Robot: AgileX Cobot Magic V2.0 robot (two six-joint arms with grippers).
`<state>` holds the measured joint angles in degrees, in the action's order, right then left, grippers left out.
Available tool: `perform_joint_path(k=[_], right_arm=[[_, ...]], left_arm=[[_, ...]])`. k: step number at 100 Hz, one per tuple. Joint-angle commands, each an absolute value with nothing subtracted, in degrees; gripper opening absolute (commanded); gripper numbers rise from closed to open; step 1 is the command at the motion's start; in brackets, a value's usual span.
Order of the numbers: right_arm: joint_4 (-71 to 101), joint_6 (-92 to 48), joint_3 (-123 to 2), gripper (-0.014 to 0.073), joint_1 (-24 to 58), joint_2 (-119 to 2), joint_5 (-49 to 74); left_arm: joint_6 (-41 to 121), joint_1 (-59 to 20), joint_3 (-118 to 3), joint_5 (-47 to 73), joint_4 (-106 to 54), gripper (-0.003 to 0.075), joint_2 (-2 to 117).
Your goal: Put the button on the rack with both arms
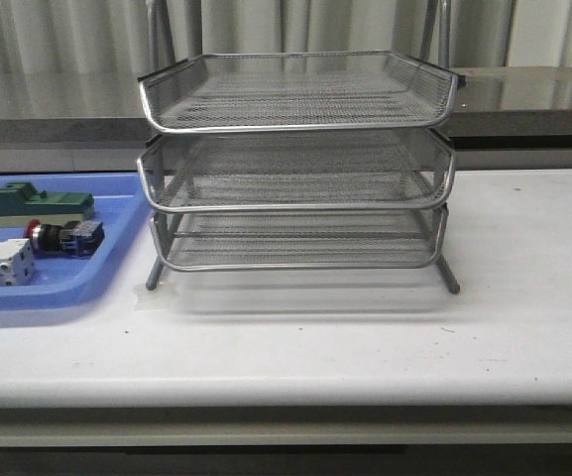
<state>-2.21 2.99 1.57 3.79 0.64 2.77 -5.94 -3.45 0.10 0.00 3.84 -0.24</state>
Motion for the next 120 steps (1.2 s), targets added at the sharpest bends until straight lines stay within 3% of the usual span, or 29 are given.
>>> perform_joint_path(k=[1,23,45,82,120], right_arm=[[-2.27,2.95,0.53,-0.0060,3.52,1.81,-3.19],[-1.75,3.00,-0.19,-0.0060,3.52,1.81,-6.27],[4.57,3.00,-8.55,-0.0060,3.52,-1.50,4.83],[8.19,3.00,-30.95,-0.0060,3.52,-24.11,29.94],[24.90,3.00,-33.98,-0.0060,3.52,-39.44,29.20]], left_arm=[[-6.53,-3.30,2.62,-4.68,3.68,-0.0020,-2.08],[-6.53,-3.30,2.62,-4.68,3.68,-0.0020,-2.08],[-6.53,-3.30,2.62,-4.68,3.68,-0.0020,-2.08],[-6.53,-3.30,2.62,-4.68,3.68,-0.0020,-2.08],[-6.53,-3.30,2.62,-4.68,3.68,-0.0020,-2.08]])
